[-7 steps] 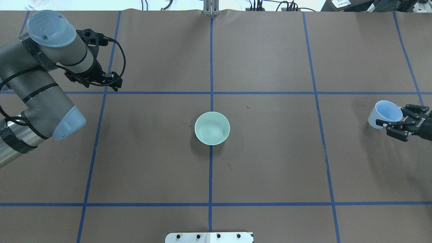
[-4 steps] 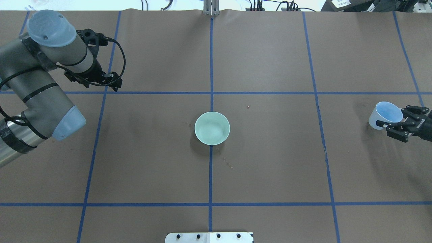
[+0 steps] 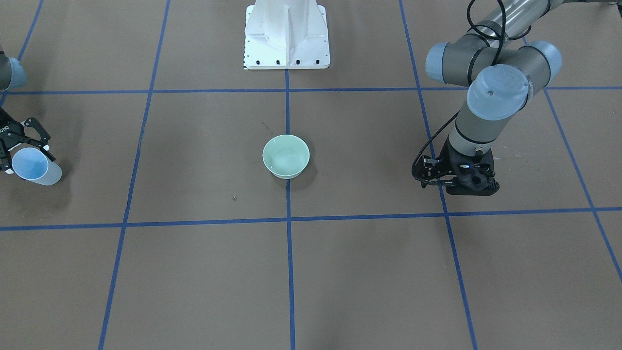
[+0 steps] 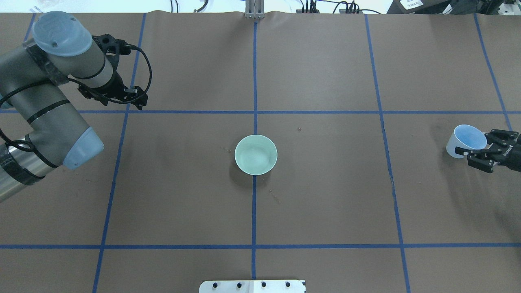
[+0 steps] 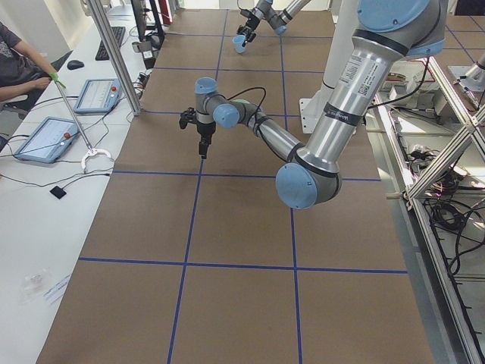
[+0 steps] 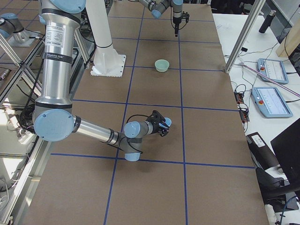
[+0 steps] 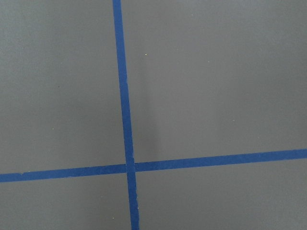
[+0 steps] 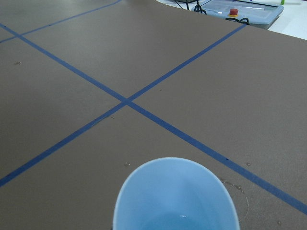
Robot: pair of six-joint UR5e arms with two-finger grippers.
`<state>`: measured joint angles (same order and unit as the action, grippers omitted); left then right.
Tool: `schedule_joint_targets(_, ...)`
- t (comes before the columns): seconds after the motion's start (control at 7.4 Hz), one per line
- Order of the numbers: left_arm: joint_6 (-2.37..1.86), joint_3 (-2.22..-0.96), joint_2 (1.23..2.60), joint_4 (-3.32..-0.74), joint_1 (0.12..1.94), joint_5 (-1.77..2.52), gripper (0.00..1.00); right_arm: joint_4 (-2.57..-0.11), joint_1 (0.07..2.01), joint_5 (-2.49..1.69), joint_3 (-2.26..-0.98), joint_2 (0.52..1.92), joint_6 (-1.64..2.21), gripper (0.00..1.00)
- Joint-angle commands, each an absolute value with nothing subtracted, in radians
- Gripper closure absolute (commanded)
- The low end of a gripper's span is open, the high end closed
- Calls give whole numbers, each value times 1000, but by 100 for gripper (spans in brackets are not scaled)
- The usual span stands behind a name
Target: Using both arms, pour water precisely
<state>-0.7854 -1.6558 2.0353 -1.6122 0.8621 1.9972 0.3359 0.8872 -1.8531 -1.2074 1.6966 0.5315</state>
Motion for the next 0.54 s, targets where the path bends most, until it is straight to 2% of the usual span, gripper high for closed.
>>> schedule_joint_targets(0.0,-785,-1657,2037,-1612,862,1997,1,336,888,-1855,-1198,1698,532,23)
schedule_joint_targets(0.41,-785,-1661,2037,-1611,862,1997,1,337,888,-1856,-1192,1700,532,4)
